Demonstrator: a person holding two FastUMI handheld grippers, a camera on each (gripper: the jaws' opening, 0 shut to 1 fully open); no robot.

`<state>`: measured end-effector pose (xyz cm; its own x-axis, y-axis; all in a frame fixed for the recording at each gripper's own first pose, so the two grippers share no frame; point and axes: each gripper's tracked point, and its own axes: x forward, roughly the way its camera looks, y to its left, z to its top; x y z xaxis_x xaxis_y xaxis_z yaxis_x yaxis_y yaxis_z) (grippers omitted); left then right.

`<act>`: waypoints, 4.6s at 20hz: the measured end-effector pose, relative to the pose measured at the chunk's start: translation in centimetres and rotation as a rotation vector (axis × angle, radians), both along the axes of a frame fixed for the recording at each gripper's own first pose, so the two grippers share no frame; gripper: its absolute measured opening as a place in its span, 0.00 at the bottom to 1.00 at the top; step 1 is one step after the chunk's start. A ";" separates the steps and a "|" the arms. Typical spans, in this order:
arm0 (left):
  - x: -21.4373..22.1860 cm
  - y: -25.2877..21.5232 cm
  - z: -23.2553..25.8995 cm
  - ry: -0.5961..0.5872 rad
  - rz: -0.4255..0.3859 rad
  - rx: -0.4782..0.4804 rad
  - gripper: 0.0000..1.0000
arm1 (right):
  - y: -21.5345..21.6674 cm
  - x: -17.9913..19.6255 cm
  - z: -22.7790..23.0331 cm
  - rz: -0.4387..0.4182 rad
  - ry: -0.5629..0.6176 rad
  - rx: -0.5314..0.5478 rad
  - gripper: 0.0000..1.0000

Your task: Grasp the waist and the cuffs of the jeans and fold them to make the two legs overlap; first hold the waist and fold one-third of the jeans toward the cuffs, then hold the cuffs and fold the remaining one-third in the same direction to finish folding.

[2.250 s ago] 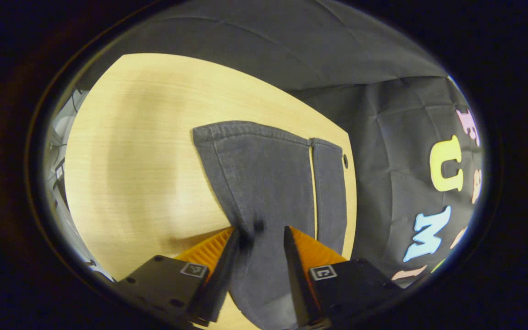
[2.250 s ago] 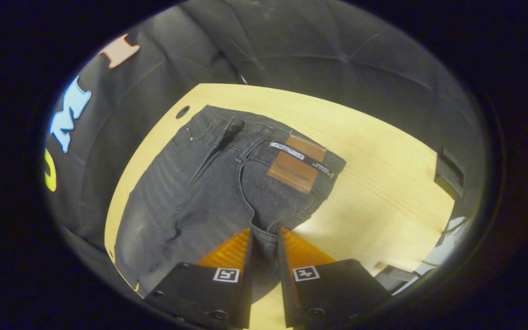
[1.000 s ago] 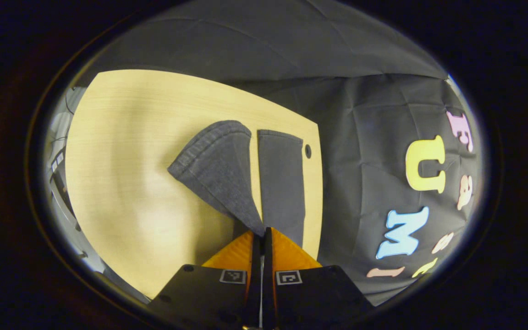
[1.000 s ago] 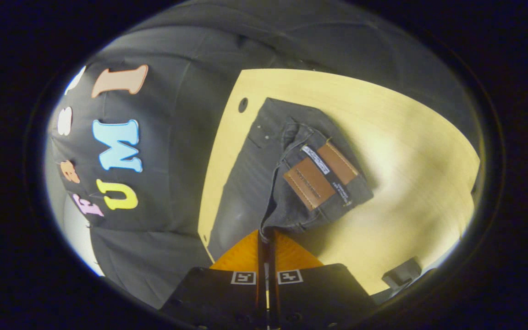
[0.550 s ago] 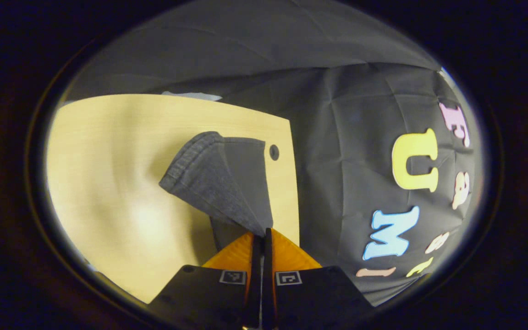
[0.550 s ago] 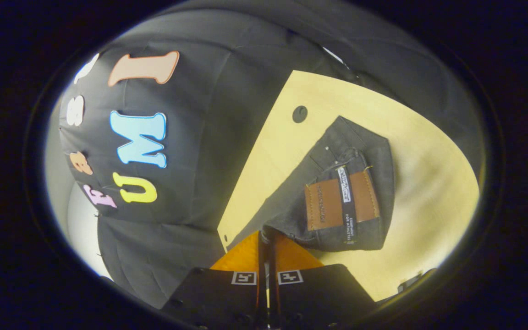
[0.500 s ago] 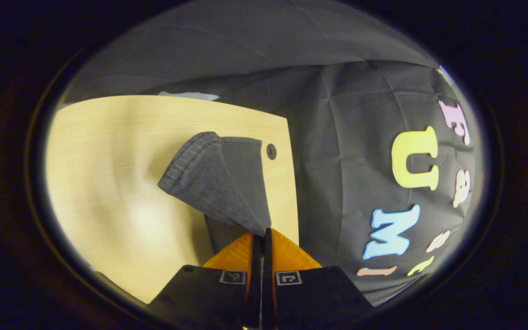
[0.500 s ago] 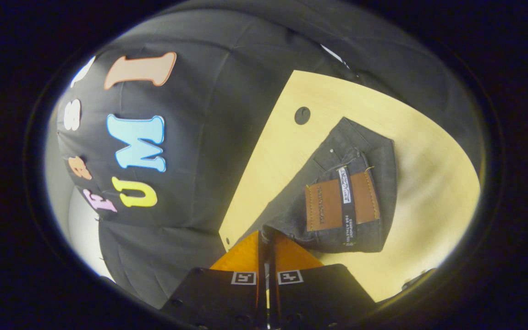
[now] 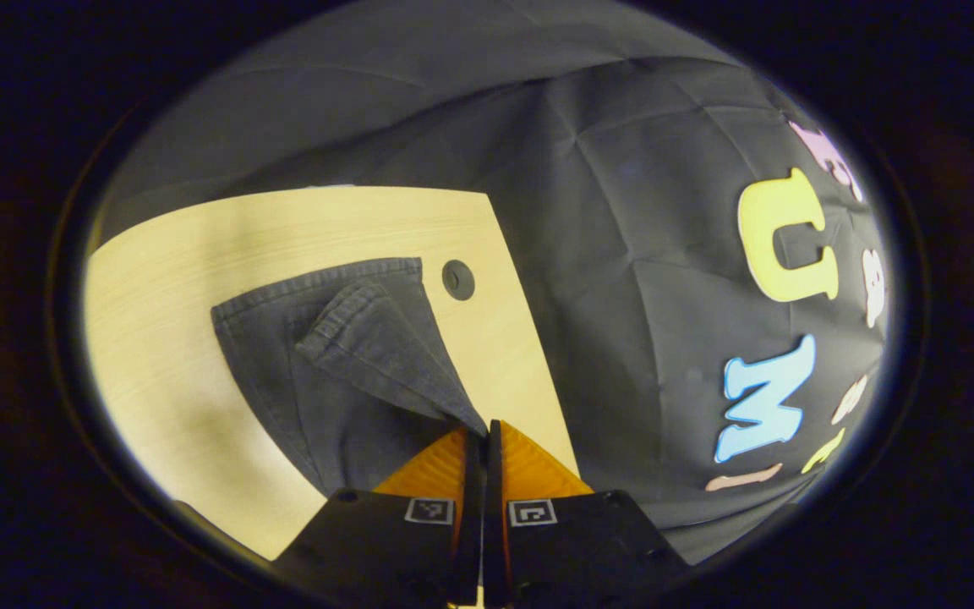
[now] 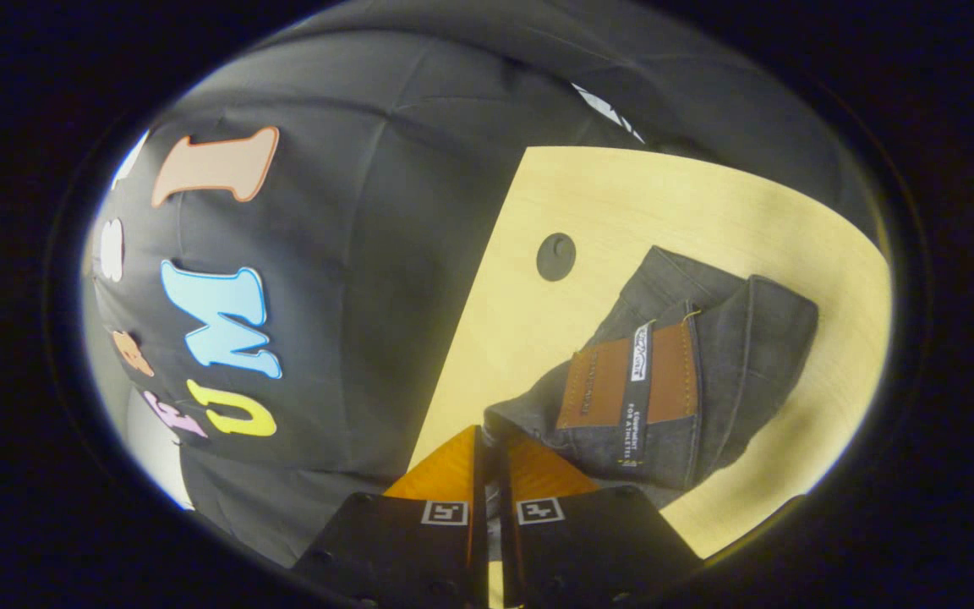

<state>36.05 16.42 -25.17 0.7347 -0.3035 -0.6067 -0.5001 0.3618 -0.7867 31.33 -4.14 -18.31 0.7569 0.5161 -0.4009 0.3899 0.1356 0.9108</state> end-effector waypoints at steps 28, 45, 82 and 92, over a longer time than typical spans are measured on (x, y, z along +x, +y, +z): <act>-5.6 -3.9 11.9 -0.314 -0.125 0.849 0.99 | -3.8 -7.3 -6.7 -0.274 0.229 -0.403 0.82; -16.2 -7.0 15.9 -0.420 -0.133 0.959 0.99 | -5.0 -7.5 -5.2 -0.293 0.034 -0.429 0.10; -24.3 -9.4 13.4 -0.407 -0.156 0.785 0.99 | 31.8 -11.0 6.6 0.453 -0.839 -0.984 0.22; -22.5 -7.4 8.1 -0.258 -0.088 0.545 1.00 | 28.8 -13.4 10.0 0.464 -0.848 -0.970 0.79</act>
<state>13.51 9.05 -17.07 0.8648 -0.0657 -0.4978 -0.2678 0.7782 -0.5680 17.95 24.68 -8.30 0.7850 0.5676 -0.2482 -0.4904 0.8142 0.3108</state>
